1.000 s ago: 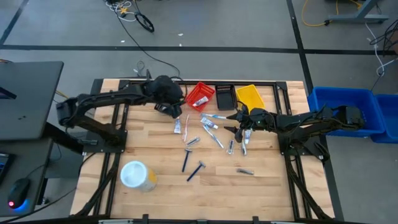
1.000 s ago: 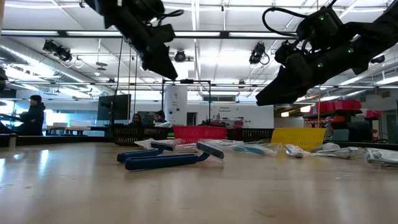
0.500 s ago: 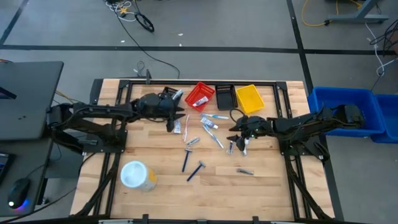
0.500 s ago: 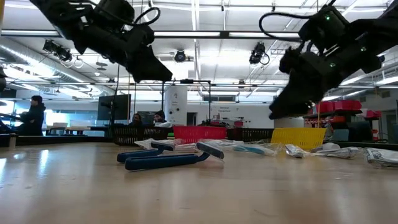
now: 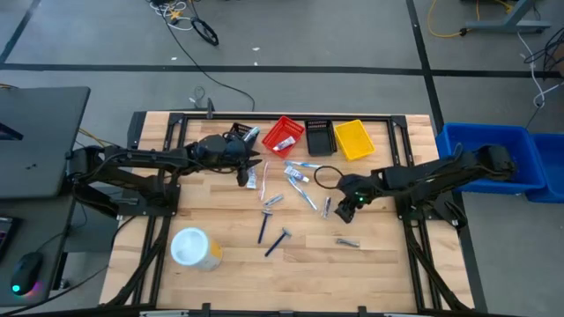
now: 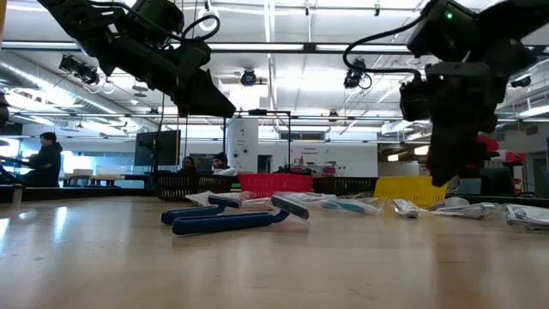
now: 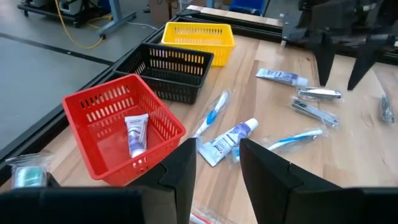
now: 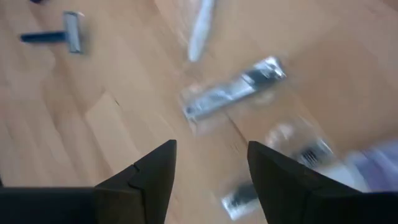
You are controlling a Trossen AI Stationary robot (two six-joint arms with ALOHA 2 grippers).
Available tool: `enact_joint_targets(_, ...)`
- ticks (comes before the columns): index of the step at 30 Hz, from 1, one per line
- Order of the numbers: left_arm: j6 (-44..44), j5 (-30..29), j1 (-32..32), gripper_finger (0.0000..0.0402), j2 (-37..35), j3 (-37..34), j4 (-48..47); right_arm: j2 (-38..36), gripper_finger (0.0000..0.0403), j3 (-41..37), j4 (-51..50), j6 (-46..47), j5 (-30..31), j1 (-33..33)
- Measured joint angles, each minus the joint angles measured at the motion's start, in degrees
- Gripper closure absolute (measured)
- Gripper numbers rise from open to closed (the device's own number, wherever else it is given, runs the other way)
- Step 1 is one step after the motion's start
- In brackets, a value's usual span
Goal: Pick & Place Travel size toiletries
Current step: Put the nail cutter into the right black bin
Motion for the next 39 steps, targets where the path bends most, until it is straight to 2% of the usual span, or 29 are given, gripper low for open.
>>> enact_joint_targets(4, -0.8, 0.0, 0.0, 0.0271, 0.0, 0.0, 0.0, 0.0, 0.0192, 5.2, -10.8, 6.7, -0.6, 0.2)
enact_joint_targets(9, -1.1, 0.0, 0.0, 0.0271, 0.0, 0.0, -0.1, 0.1, 0.018, 4.6, -16.0, 16.7, -2.5, 2.6)
enact_joint_targets(14, -1.1, 0.0, 0.0, 0.0271, 0.0, 0.0, -0.1, 2.2, 0.0182, 3.5, -15.5, 21.3, 0.1, 4.5)
enact_joint_targets(23, -1.3, -0.4, 0.0, 0.0271, 0.0, 0.0, -0.1, 9.9, 0.0191, 3.5, -8.7, 20.3, 0.7, 4.3)
enact_joint_targets(29, -1.2, -1.4, 0.0, 0.0271, 0.0, 0.0, -0.1, 13.5, 0.0188, 3.8, -9.0, 21.2, 1.2, 4.3)
enact_joint_targets(32, -1.2, -1.4, 0.0, 0.0271, 0.0, 0.0, -0.1, 14.0, 0.0205, 3.7, -9.2, 21.3, 2.7, 4.4)
enact_joint_targets(39, -1.1, -1.4, 0.0, 0.0271, 0.0, 0.0, -0.1, 14.0, 0.0282, 3.6, -10.0, 18.9, 3.2, 4.3)
